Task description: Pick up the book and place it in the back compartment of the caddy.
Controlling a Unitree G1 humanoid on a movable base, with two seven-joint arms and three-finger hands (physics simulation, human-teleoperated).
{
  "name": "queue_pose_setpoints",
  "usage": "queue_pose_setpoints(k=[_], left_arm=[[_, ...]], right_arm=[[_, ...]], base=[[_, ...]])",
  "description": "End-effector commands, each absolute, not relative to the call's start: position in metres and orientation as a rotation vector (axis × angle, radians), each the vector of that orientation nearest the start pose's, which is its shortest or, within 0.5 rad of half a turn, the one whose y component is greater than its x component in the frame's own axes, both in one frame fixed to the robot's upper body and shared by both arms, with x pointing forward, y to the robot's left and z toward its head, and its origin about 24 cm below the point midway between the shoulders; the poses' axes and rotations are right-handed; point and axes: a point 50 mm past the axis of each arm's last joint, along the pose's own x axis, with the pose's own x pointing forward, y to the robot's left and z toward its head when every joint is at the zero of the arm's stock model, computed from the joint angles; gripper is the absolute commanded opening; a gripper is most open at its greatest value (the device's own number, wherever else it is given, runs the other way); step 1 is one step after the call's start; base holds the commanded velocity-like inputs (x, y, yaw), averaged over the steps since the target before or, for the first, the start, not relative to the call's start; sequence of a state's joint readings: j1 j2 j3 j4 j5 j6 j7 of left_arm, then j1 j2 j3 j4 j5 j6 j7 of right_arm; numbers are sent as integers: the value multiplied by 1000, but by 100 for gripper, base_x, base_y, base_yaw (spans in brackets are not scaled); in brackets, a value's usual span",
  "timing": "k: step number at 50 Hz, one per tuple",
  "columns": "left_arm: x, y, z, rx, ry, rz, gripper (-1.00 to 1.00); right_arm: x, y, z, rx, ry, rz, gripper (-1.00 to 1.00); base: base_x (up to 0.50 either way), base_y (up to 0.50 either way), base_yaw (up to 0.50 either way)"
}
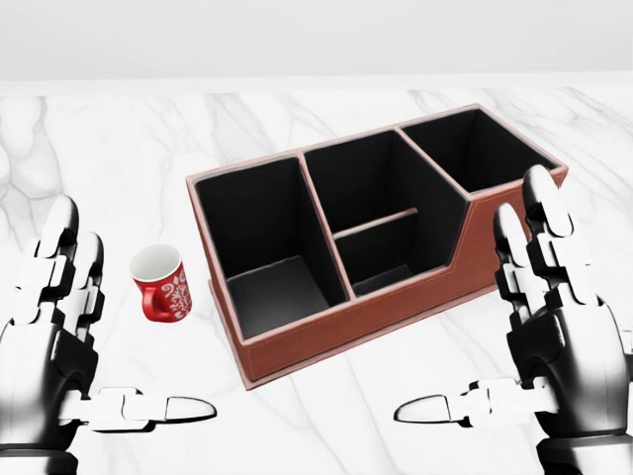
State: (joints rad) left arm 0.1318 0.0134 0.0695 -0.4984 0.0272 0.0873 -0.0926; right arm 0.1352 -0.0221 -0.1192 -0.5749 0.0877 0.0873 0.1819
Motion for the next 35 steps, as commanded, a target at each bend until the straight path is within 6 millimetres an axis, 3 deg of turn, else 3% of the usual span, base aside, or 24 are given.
queue_pose_setpoints(k=[1, 7, 19, 27, 30, 35], left_arm=[[217, 171, 120, 79, -286, 20, 100], [217, 173, 122, 79, -293, 24, 100], [216, 179, 126, 80, -311, 40, 100], [217, 179, 124, 79, -303, 41, 100], [218, 179, 123, 80, -297, 39, 100], [216, 179, 125, 82, -306, 38, 100]], right_arm=[[212, -178, 137, -24, -369, 21, 100], [219, -184, 148, -24, -416, -53, 100], [210, -187, 170, -12, -526, -58, 100], [208, -182, 162, -32, -485, 16, 100], [197, -174, 159, -24, -472, 187, 100], [207, -173, 153, -98, -436, 78, 100]], base=[[50, 0, 0], [9, 0, 0], [0, 0, 0], [0, 0, 0], [25, 0, 0], [40, 0, 0]])
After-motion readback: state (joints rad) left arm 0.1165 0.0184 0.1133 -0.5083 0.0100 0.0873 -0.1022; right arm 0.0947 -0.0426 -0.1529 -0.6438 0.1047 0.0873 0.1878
